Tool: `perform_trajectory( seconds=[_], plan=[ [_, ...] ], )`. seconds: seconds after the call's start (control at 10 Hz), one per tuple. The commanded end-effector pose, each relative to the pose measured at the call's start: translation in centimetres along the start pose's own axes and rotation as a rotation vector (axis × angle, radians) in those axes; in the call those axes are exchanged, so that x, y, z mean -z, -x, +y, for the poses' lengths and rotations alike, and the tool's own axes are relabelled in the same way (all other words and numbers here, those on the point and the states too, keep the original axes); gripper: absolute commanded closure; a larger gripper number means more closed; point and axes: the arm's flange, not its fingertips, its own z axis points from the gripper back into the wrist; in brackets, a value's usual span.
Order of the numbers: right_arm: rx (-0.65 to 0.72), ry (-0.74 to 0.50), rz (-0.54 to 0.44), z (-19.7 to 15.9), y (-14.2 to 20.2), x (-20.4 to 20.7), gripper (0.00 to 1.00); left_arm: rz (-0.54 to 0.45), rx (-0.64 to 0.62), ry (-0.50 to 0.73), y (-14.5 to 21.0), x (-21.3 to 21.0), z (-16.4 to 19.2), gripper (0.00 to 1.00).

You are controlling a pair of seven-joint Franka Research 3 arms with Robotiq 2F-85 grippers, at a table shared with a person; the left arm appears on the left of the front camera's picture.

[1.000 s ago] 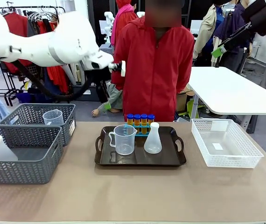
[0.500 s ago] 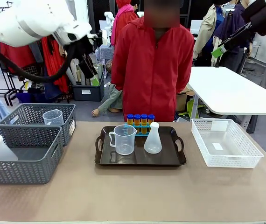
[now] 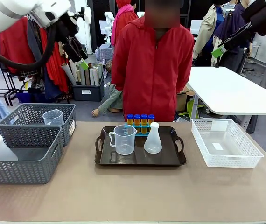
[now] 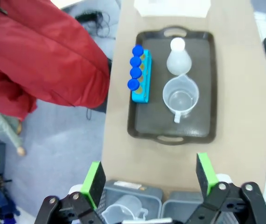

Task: Prepare the laboratory tools.
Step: Pick up one Large Measuring Cup and place it on the Handle tray.

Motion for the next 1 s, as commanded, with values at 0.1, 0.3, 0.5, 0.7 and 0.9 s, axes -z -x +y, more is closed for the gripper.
perform_trajectory(
  seconds=[0.1,0.3,0.5,0.7,0.9],
  plan=[
    [-0.007,-0.012,-0.015,0.0,-0.1,0.0,0.0,-0.138,-0.031,0.024,3.1,-1.8,0.9,0.0],
    [-0.007,-0.012,-0.015,0.0,-0.1,0.0,0.0,-0.169,-0.058,0.003,4.3,-2.8,1.2,0.0],
    [-0.007,-0.012,-0.015,0.0,-0.1,0.0,0.0,-0.186,-0.071,-0.008,5.1,-3.7,1.2,0.0],
    [-0.007,-0.012,-0.015,0.0,-0.1,0.0,0.0,-0.191,-0.083,-0.015,5.4,-4.1,1.4,0.0],
    [-0.007,-0.012,-0.015,0.0,-0.1,0.0,0.0,-0.177,-0.068,-0.021,5.1,-4.1,1.3,0.0]
  ],
)
